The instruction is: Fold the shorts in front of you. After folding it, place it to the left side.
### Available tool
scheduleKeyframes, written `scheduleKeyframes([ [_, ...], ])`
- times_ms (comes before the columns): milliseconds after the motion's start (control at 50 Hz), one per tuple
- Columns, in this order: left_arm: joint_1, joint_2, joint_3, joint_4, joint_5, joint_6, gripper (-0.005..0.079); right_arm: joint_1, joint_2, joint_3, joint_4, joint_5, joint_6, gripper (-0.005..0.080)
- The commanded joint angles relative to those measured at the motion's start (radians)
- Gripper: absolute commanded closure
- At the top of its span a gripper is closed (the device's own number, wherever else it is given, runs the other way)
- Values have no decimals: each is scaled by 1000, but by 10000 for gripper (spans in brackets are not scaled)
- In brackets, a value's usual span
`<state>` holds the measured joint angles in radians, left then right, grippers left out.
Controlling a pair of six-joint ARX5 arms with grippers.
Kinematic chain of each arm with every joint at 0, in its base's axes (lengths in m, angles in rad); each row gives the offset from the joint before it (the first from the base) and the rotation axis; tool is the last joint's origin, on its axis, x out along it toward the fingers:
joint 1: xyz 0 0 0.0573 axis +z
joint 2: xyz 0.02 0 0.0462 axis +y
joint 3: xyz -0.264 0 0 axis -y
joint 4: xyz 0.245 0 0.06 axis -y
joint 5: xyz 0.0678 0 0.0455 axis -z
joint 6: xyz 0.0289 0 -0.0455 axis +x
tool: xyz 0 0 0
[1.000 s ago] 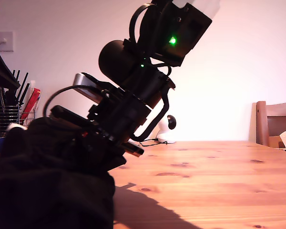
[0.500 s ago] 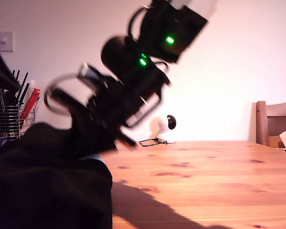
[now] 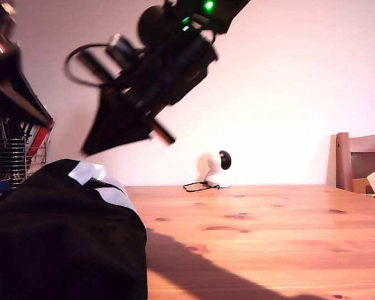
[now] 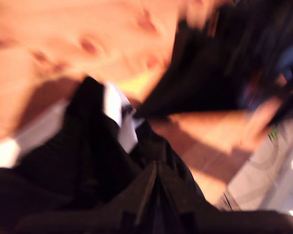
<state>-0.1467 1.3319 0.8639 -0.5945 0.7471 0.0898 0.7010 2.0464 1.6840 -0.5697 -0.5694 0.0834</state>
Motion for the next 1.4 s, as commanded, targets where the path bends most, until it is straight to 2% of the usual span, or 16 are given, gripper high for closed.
scheduleKeyframes([
  [0, -23, 48, -7, 20, 3, 16, 761, -18, 10, 37, -34, -5, -21, 764],
  [300, -118, 241, -7, 125, 3, 59, 761, -121, 10, 68, -242, -6, -158, 764],
  [580, -131, 442, -7, 168, -81, 129, 761, -161, 10, 68, -260, -6, -198, 764],
  [640, -130, 449, -7, 161, -134, 154, 761, -164, 10, 68, -258, -6, -206, 764],
  [740, -121, 448, -7, 147, -320, 159, 761, -167, 10, 68, -257, -6, -216, 764],
  [860, -93, 448, -7, 119, -500, 174, 761, -170, 10, 68, -249, -6, -228, 764],
  [1040, -22, 448, -7, 113, -798, 240, 761, -185, 10, 68, -251, -6, -241, 764],
  [1100, -2, 448, -7, 116, -860, 257, 761, -190, 10, 68, -251, -8, -241, 764],
  [1220, 40, 448, -7, 130, -927, 268, 761, -204, 10, 68, -251, -9, -241, 764],
  [1240, 44, 448, -7, 132, -943, 306, 761, -206, 10, 68, -250, -10, -242, 764],
  [1360, 60, 448, -7, 147, -1023, 355, 761, -209, 10, 68, -243, -24, -249, 764],
  [1380, 60, 448, -6, 148, -1030, 396, 761, -211, 10, 68, -241, -32, -249, 764],
])
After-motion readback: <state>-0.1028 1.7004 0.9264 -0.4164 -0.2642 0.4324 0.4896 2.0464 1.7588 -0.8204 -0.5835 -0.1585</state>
